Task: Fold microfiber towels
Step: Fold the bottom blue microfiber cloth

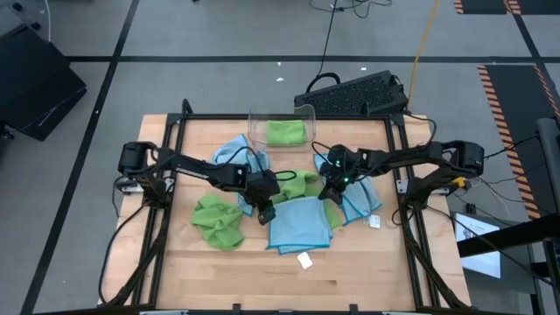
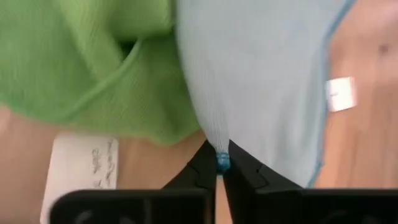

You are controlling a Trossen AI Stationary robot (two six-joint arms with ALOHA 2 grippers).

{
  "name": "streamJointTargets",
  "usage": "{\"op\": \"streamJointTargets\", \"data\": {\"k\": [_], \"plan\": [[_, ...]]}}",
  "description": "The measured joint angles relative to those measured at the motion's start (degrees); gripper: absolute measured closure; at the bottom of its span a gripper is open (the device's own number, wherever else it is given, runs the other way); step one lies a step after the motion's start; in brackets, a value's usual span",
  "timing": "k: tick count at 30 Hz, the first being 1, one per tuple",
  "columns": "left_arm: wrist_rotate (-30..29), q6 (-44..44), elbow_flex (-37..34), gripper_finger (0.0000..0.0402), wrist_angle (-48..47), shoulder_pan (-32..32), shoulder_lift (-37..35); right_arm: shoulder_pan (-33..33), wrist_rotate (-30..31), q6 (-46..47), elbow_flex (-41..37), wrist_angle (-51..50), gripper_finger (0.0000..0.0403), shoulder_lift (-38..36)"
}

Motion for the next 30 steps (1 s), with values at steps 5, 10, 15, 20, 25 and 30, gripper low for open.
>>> {"op": "streamJointTargets", "data": {"k": [5,10,15,20,25,30], "plan": [[-3.4,2.5,0.0,0.0395,-2.4,-0.5,-1.5,1.1,0.0,-0.1,0.0,0.2,0.0402,0.0],[-3.3,2.5,0.0,0.0397,-3.3,-1.1,-1.5,1.3,-0.1,0.2,0.0,0.1,0.0402,0.0],[-5.6,-0.8,0.0,0.0398,-1.2,-3.3,-1.5,1.4,-0.5,1.9,0.1,-0.2,0.0402,-2.0],[-7.1,-3.9,0.2,0.0399,1.5,-7.1,-1.5,1.4,-1.8,2.8,0.1,-4.1,0.0402,-8.5],[-12.7,-5.0,2.2,0.0400,1.2,-11.6,-1.5,3.5,-1.7,3.8,0.1,-9.2,0.0403,-13.7],[-17.7,-7.8,4.5,0.0400,1.2,-14.7,-1.5,8.5,2.6,4.5,0.1,-10.7,0.0403,-14.9]]}}
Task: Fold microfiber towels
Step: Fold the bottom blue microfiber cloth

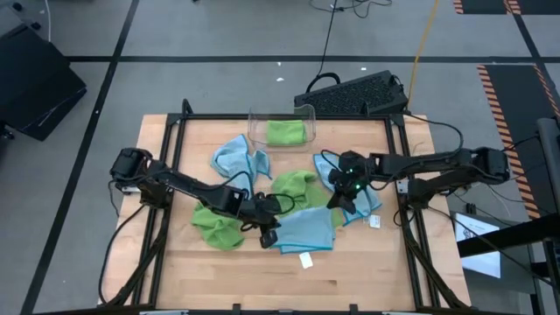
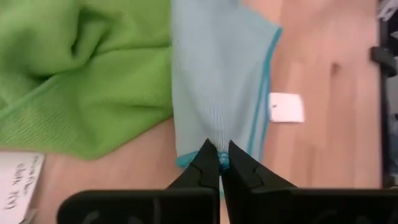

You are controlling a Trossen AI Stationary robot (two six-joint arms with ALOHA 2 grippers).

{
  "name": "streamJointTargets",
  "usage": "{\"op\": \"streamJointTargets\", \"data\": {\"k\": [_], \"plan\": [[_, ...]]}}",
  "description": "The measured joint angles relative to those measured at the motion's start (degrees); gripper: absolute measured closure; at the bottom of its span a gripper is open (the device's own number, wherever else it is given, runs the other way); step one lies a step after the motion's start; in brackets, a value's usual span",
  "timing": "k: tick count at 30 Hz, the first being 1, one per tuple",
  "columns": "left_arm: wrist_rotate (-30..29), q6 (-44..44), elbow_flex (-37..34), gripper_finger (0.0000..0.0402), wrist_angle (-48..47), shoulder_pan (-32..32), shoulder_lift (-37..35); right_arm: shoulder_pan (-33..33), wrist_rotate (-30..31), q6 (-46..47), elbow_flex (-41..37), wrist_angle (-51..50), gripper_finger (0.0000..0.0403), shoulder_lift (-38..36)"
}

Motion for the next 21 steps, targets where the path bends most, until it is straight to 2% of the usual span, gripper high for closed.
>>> {"op": "streamJointTargets", "data": {"k": [6,10,14,21], "plan": [[-2.6,-1.1,0.3,0.0400,-1.9,-3.2,0.0,7.2,0.7,3.5,0.0,1.5,0.0403,0.0],[-3.3,-1.4,0.3,0.0400,-2.6,-4.3,0.1,11.6,4.1,5.4,0.0,1.4,0.0403,0.0],[-3.4,-1.6,0.3,0.0399,-2.1,-5.3,1.2,13.9,8.1,7.0,-0.2,1.4,0.0403,0.0],[-4.2,-2.9,0.4,0.0399,1.4,-7.1,3.9,17.8,8.1,10.5,-4.5,5.0,0.0403,0.0]]}}
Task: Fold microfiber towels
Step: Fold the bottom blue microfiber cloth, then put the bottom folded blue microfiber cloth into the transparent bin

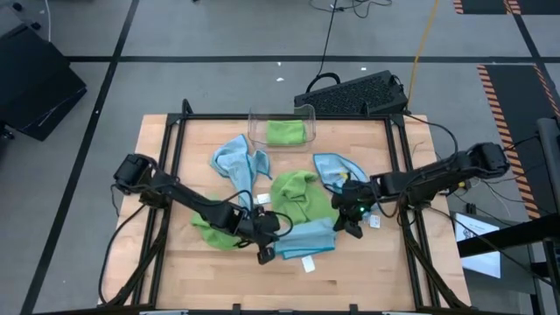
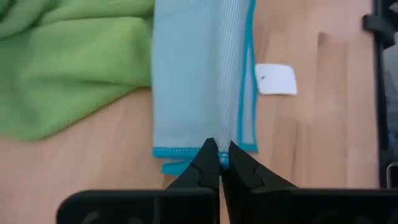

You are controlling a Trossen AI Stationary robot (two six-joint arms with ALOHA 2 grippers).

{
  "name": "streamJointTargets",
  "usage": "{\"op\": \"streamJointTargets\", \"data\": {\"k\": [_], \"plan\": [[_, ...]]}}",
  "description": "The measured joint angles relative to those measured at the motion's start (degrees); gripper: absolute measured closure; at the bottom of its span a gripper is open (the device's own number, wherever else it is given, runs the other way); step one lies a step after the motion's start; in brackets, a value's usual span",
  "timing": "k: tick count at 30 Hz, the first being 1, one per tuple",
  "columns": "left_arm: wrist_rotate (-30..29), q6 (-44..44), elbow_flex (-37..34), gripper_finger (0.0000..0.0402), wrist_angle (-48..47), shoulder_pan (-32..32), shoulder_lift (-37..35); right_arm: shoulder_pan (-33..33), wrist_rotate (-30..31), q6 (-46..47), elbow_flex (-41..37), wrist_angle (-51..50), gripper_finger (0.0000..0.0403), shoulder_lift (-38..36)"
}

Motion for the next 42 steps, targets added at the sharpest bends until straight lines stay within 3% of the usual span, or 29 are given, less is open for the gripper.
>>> {"op": "streamJointTargets", "data": {"k": [7,15,19,25,30,37,39,42], "plan": [[0.0,-1.9,-0.2,0.0398,3.7,-1.5,1.8,3.6,0.1,5.4,-4.3,10.6,0.0403,0.0],[0.1,-5.6,-0.2,0.0387,5.9,-3.0,4.4,6.6,0.3,6.6,-7.3,14.5,0.0388,0.0],[0.3,-7.5,-0.2,0.0383,7.0,-3.1,4.8,7.9,2.7,6.5,-7.4,14.9,0.0359,0.0],[0.2,-7.5,-0.2,0.0375,10.3,-3.7,4.8,8.4,4.4,8.0,-7.4,14.7,0.0284,0.0],[3.3,-9.9,-0.2,0.0310,10.4,-4.7,4.8,8.4,4.5,11.9,-7.4,14.5,0.0232,0.0],[10.4,-19.4,-0.2,0.0185,10.5,-4.7,2.2,8.4,7.5,24.8,-7.3,12.9,0.0200,0.0],[9.1,-20.6,-0.2,0.0165,10.3,-3.9,0.5,8.4,7.6,28.0,-7.3,13.1,0.0190,0.0],[1.2,-21.0,-0.2,0.0146,10.4,-2.2,-1.7,8.4,7.6,32.2,-7.3,13.1,0.0168,0.0]]}}
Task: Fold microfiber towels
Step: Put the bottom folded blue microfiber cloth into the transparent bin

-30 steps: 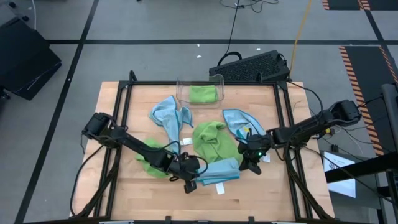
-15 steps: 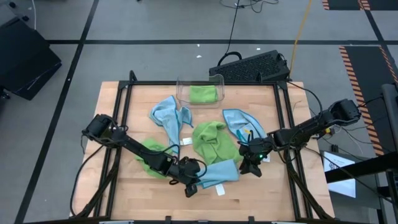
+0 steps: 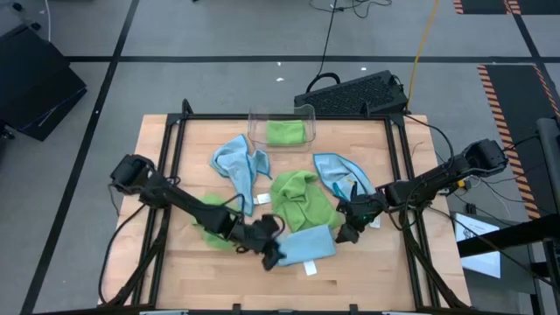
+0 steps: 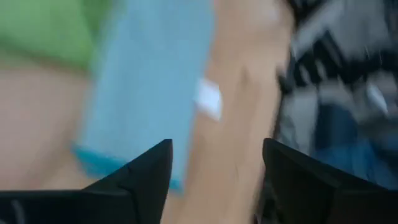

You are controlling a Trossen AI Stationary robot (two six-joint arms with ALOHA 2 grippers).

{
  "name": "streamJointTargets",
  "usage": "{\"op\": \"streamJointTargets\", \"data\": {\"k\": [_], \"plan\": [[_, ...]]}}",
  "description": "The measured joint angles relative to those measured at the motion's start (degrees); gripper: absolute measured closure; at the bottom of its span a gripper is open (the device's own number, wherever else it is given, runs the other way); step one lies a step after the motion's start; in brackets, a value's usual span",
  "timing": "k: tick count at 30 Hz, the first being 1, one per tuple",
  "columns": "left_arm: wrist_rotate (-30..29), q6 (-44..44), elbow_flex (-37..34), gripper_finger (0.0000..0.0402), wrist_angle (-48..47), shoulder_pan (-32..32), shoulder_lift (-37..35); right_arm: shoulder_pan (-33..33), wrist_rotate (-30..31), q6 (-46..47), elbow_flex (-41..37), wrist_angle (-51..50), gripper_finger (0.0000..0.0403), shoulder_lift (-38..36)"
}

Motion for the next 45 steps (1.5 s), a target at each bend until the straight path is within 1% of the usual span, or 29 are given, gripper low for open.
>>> {"op": "streamJointTargets", "data": {"k": [2,3,5,7,11,14,16,21,23,25,26,28,29,31,33,35,40,43,45], "plan": [[-5.2,2.2,0.0,0.0132,1.4,1.6,-0.7,0.0,0.0,1.7,0.0,-0.1,0.0150,0.0],[-6.4,3.8,0.2,0.0125,2.0,2.4,-0.7,0.0,0.0,2.5,0.0,-0.3,0.0140,0.0],[-6.3,6.8,0.1,0.0109,1.1,4.3,-0.3,0.0,0.1,3.3,0.0,-0.8,0.0121,0.0],[-3.5,8.4,0.1,0.0091,1.5,6.5,1.4,0.0,-0.1,3.7,-0.2,-0.4,0.0104,0.0],[4.9,11.0,0.0,0.0063,1.9,9.9,4.4,0.0,-0.4,6.6,-1.4,-0.2,0.0083,0.0],[8.6,9.4,0.0,0.0059,0.6,11.1,5.9,0.0,0.9,8.3,-2.8,0.4,0.0073,0.0],[9.4,7.5,0.0,0.0067,0.9,11.3,6.9,-0.1,3.0,9.4,-4.2,0.3,0.0067,0.0],[9.0,4.9,0.1,0.0110,3.5,10.9,8.0,-0.8,3.6,12.0,-6.9,5.4,0.0058,1.2],[10.0,1.5,0.1,0.0133,5.4,10.9,8.1,-0.8,3.9,14.1,-7.2,7.7,0.0058,2.1],[10.7,-0.1,2.1,0.0162,4.4,10.5,6.9,-0.8,4.4,16.4,-6.4,8.5,0.0058,3.4],[10.1,0.6,4.4,0.0179,3.9,10.0,6.6,-0.8,4.3,16.7,-5.7,8.6,0.0059,4.0],[6.2,4.1,9.6,0.0217,1.4,7.9,6.6,-0.8,4.5,16.0,-4.6,8.7,0.0059,5.9],[4.0,6.1,11.9,0.0238,-0.5,6.7,7.4,-0.8,4.4,15.2,-4.0,8.8,0.0059,7.1],[0.4,10.0,15.4,0.0275,-1.1,4.8,10.5,-0.9,3.9,13.8,-3.6,10.1,0.0059,8.8],[-0.2,11.3,17.6,0.0308,-2.4,4.3,14.2,-0.9,3.8,13.4,-3.6,12.2,0.0060,10.4],[0.7,11.4,19.9,0.0334,-2.3,5.0,17.8,-0.9,3.6,12.1,-3.7,13.5,0.0060,11.2],[3.6,7.1,21.8,0.0378,-2.9,6.8,22.2,-0.9,3.7,9.0,-3.7,15.2,0.0060,12.7],[3.6,7.6,21.7,0.0395,-3.7,7.8,22.1,-0.9,4.0,7.4,-3.7,16.3,0.0060,14.0],[3.4,8.6,21.6,0.0398,-5.8,8.3,21.7,-0.9,4.0,6.9,-3.7,18.5,0.0060,15.5]]}}
